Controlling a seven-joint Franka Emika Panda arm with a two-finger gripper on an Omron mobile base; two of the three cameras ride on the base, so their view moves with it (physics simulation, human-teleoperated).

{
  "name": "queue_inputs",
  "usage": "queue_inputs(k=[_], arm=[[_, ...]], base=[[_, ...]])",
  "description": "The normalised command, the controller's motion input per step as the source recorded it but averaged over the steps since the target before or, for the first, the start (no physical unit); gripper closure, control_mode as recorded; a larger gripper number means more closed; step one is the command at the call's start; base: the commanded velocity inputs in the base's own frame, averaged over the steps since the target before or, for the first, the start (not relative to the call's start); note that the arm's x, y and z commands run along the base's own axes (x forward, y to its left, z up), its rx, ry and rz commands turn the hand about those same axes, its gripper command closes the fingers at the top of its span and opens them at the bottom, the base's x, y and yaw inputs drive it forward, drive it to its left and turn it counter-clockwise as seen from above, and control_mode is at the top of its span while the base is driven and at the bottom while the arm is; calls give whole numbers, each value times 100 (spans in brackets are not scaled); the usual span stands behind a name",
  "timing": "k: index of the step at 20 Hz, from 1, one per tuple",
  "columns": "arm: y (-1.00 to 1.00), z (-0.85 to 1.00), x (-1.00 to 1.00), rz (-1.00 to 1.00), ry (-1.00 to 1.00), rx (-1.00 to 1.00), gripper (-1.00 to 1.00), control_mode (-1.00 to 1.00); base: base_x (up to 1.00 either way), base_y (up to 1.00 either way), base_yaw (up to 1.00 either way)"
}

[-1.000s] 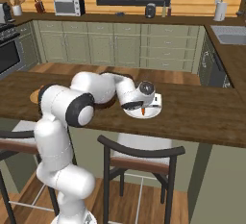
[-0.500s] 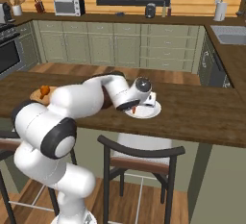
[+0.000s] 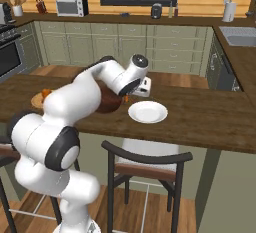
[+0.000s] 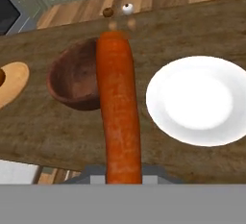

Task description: Pick the chicken drumstick and carrot from their plates and place them in the bowl. Then put the bowl in the fridge.

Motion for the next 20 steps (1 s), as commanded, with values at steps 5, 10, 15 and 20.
queue_inputs(k=[5, 10, 15, 20], arm=[[85, 0, 0, 6, 0, -9, 100, -100], [80, 0, 12, 2, 8, -19, 100, -100], [37, -3, 48, 0, 3, -13, 100, -100], [48, -28, 60, 0, 1, -8, 100, -100]], base=[[0, 0, 0], [0, 0, 0], [0, 0, 0], [0, 0, 0]])
